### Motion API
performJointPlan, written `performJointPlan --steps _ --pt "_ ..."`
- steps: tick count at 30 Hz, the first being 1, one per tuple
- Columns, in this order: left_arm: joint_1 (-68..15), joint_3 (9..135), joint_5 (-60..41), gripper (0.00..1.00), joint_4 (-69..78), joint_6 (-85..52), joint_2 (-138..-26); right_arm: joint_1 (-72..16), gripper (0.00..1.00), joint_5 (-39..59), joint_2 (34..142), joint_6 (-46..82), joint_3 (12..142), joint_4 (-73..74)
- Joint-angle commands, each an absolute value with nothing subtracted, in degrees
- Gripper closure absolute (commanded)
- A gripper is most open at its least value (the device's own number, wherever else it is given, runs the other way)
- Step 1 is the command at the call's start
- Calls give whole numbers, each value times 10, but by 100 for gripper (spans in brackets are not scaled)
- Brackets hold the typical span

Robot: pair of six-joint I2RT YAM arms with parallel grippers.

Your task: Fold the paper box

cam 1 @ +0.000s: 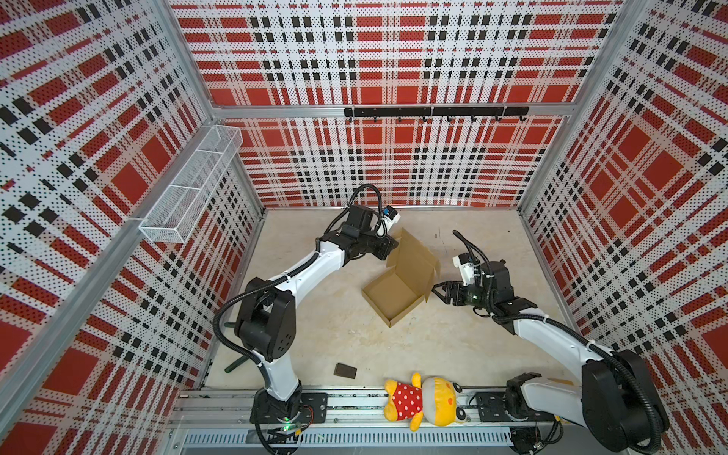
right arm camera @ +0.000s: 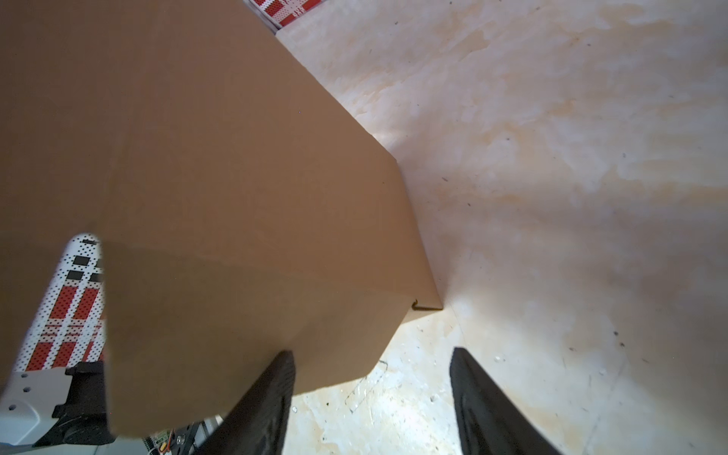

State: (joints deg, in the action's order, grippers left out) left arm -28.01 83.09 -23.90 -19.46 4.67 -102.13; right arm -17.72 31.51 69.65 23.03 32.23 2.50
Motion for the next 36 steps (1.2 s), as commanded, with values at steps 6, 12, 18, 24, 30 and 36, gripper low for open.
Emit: performJointPlan --steps 6,12,18,24,30,36 --pt "-278 838 -239 88 -169 29 -1029 -218 37 307 693 192 253 242" --pt "-283 836 -253 88 -166 32 -1030 -240 37 279 710 139 218 374" --pt "-284 826 -254 88 -163 32 -1027 -252 39 272 791 134 211 513" --pt "-282 818 -256 88 -159 31 -1023 -256 45 240 846 140 205 596" --pt "-262 786 -279 88 -132 0 -1017 -278 53 207 867 114 199 647" --pt "-241 743 -313 88 -86 -39 -1007 -314 58 149 881 55 203 646"
